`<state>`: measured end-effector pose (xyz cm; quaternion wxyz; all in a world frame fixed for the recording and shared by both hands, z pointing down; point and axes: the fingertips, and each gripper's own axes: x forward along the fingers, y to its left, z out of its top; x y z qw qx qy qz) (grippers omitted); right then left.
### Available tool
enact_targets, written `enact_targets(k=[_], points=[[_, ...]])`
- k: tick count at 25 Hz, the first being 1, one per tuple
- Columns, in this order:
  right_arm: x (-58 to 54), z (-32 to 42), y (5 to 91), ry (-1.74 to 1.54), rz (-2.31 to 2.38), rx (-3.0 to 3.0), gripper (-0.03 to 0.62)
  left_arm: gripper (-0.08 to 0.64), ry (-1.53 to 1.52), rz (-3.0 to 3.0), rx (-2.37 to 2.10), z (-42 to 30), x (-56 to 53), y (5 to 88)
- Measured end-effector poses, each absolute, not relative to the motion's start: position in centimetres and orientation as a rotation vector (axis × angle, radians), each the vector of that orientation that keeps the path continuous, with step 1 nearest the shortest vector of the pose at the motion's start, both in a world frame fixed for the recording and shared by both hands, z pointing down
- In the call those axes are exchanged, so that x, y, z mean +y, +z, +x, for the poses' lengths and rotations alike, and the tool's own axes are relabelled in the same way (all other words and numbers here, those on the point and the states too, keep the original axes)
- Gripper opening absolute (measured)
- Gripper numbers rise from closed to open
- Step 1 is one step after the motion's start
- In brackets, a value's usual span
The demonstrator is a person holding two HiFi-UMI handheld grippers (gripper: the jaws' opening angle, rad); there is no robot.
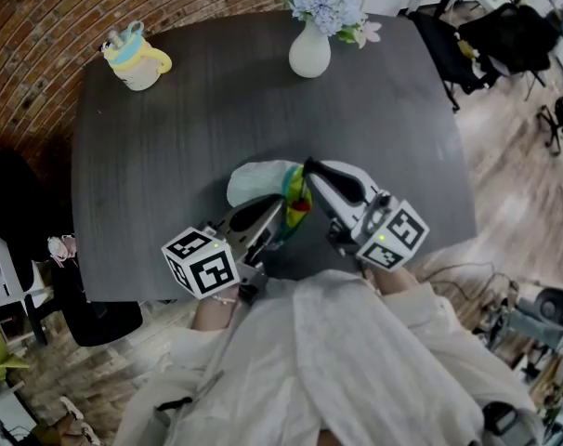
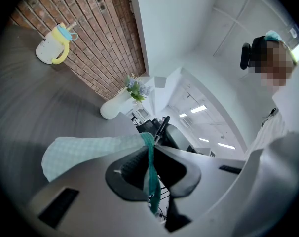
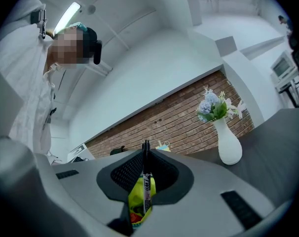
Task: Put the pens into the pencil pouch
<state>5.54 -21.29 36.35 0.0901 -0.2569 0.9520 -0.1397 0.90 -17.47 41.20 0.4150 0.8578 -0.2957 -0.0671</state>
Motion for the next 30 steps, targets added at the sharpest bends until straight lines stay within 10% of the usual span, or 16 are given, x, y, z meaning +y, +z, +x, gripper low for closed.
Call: enact_targets(k=[30], points=[[-18.1,5.8,42.2,-0.57,-0.743,3.024,0.043,0.038,-0.177,2.148,-0.761,0.6,-17.3,41.1]])
